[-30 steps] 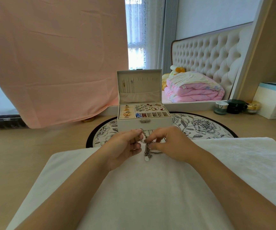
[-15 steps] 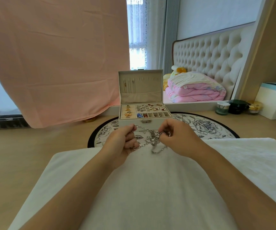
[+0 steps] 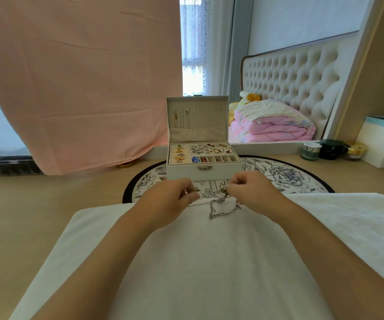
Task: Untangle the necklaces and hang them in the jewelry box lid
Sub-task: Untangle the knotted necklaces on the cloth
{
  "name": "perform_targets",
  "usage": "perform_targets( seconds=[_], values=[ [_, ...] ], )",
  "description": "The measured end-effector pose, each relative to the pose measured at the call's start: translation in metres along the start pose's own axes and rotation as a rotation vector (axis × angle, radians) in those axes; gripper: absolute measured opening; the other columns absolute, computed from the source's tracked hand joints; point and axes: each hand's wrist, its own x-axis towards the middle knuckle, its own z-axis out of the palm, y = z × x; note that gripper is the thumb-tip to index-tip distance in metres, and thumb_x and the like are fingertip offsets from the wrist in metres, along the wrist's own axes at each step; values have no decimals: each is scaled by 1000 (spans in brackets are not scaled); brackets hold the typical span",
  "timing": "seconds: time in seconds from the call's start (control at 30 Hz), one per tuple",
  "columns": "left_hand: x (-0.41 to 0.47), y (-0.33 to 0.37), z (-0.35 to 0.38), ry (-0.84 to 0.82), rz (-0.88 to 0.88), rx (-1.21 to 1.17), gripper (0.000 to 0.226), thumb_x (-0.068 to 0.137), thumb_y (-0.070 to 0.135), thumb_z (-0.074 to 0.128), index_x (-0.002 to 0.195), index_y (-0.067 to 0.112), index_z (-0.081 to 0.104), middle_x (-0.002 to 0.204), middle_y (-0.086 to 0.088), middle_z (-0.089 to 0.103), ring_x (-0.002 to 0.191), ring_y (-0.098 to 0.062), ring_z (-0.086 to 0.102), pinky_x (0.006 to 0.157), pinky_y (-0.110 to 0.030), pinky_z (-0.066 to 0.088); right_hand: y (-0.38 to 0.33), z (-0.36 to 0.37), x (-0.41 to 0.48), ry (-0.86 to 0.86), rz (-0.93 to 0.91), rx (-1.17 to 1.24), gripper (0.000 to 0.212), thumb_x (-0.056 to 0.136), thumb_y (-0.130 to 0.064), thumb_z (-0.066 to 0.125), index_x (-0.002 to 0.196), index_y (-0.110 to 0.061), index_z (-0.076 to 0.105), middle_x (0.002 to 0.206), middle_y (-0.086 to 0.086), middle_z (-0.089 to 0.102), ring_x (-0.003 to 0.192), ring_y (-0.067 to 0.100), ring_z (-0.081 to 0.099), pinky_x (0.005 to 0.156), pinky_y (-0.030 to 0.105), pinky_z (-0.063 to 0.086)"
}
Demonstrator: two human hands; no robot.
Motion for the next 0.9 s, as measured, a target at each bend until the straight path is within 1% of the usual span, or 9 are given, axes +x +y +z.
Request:
perform_targets(
  seconds=[0.1,0.2,0.3,0.37,0.47,0.57,0.67,0.77,0.9],
  values=[
    [-2,-8,-11,-98,7,57,15,96,52,56,99,37,59,86,11,61,78,-7,57,63,-26,41,-7,-11,-8,-357,38,99,13,86,-6,64,79,-13,72,66,5,68,50,16,49,49,23,35],
    [-4,-20,-21,-238,-20,135,14,91,53,63,91,39,64,87,13,61,77,-6,58,62,-23,39,-6,-16,-15,-604,7,-160,15,87,-34,74,83,-21,80,74,-2,73,60,17,55,59,26,43],
    [-7,-28,-24,-300,-19,144,11,87,49,71,84,39,69,82,15,63,72,-5,62,58,-19,40,1,-10,-7,-411,-52,-140,26,88,-48,71,76,-27,81,67,-4,67,61,14,53,68,30,46],
    [-7,-29,-23,-267,16,143,4,85,43,74,85,39,72,87,20,62,79,-3,60,63,-19,41,8,-2,1,-282,-142,-107,7,87,-39,74,83,-37,80,81,-8,73,71,9,62,79,32,53],
    [-5,-25,-17,-227,100,123,13,86,37,74,98,43,73,103,22,55,97,-1,52,83,-27,46,13,13,4,-298,-233,-222,28,81,-26,81,95,-50,76,99,-23,68,87,-4,62,86,18,49],
    [-5,-17,-7,-262,156,33,15,87,40,72,101,41,76,102,18,59,96,-3,55,85,-29,49,12,23,4,-361,-314,-316,17,78,-28,84,85,-43,79,102,-23,65,95,-8,60,82,6,43],
    [-3,-15,1,-246,178,4,8,89,34,72,94,38,77,94,17,62,89,-3,58,81,-28,51,14,23,9,-279,-293,-200,7,84,-25,78,83,-32,77,92,-17,70,87,-3,64,84,20,51],
    [-1,-15,6,-188,66,-233,11,96,26,64,89,34,68,85,16,68,80,-1,63,75,-20,50,15,22,11,-260,-242,88,10,92,-11,69,88,-20,71,83,-6,74,80,7,69,81,26,51],
    [-1,-11,12,-229,-127,-846,12,102,7,52,98,11,63,80,0,72,78,-14,68,78,-26,57,15,20,13,-233,-258,258,13,95,-2,63,90,-14,67,73,2,68,67,13,60,67,28,49]
  ],
)
